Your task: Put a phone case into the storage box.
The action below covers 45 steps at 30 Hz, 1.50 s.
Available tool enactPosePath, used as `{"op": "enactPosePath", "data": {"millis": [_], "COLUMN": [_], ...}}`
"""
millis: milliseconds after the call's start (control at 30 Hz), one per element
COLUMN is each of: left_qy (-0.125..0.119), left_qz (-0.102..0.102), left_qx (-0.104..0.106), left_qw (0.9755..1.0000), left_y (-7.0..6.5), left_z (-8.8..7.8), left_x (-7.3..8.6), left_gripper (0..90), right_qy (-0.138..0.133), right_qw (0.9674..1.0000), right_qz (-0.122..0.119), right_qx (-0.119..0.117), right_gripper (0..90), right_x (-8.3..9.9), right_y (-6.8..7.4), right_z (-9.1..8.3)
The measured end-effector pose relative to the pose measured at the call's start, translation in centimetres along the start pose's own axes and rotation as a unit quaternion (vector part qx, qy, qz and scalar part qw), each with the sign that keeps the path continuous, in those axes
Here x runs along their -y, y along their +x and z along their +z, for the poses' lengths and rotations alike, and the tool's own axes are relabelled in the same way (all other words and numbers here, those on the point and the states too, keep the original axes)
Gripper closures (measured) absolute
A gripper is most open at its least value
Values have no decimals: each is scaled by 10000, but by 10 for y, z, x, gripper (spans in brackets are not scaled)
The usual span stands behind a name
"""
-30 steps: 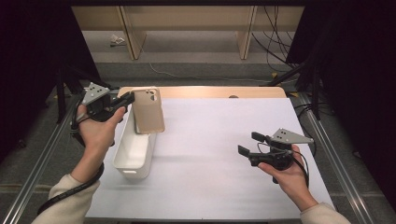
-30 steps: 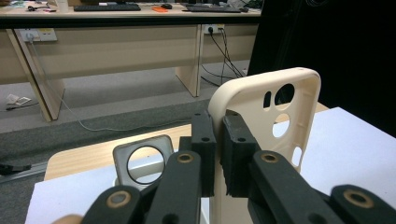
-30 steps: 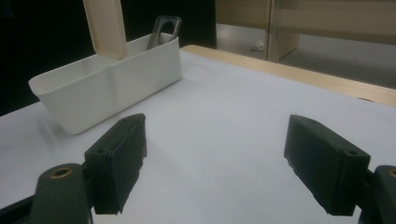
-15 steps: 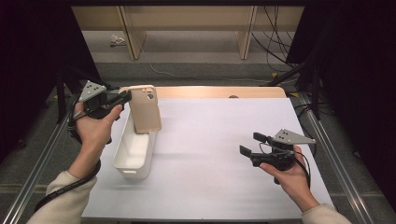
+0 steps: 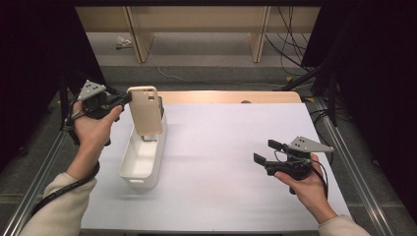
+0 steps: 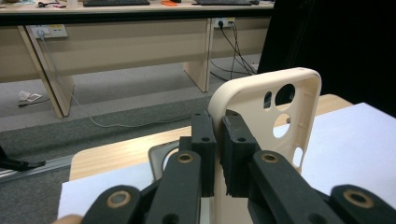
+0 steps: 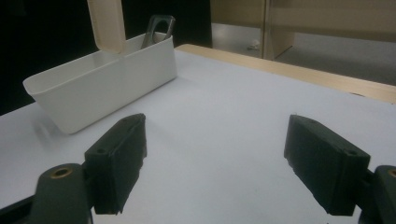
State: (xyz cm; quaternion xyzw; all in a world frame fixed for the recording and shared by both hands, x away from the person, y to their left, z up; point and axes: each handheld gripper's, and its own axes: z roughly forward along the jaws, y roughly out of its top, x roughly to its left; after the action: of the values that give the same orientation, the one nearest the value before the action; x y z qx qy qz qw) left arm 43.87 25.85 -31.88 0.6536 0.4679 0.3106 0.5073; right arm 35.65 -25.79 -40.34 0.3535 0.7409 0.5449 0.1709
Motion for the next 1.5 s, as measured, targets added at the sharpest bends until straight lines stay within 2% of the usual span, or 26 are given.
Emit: {"op": "enactPosePath", "data": {"millis": [167,333,567,667,833,933,1067,1233,1500], "left_qy": [64,228,497,631,792,799,849,920,1040], "left_qz": [49,149,125,46,-25,-44,61,151,311], "left_qx": [-81,-163,-278,-286,-346,-396,-460,-594,-700], "left_qw": [9999,9995,9983,9976,9963,9960,9953,9939,9916], "left_y": [12,16,18,20,24,26,25,26,30], "left_z": [13,30,53,61,71,76,79,85,91], "left_x": [5,12,27,35,47,50,49,50,53], "left_gripper": [842,842,841,840,838,835,825,784,635], "right_qy": [3,12,18,21,19,24,38,38,32], "right_qw": [10000,10000,10000,10000,10000,10000,10000,10000,10000], "right_qz": [9,16,17,16,28,21,23,24,19], "right_qx": [1,2,-6,-11,-10,-16,-23,-24,-29], "right_gripper": [221,221,221,221,222,221,222,222,222], "right_x": [0,0,1,1,1,1,1,2,1], "right_y": [0,0,0,0,-1,-1,0,-1,0], "right_z": [0,0,0,0,1,1,1,1,1]}}
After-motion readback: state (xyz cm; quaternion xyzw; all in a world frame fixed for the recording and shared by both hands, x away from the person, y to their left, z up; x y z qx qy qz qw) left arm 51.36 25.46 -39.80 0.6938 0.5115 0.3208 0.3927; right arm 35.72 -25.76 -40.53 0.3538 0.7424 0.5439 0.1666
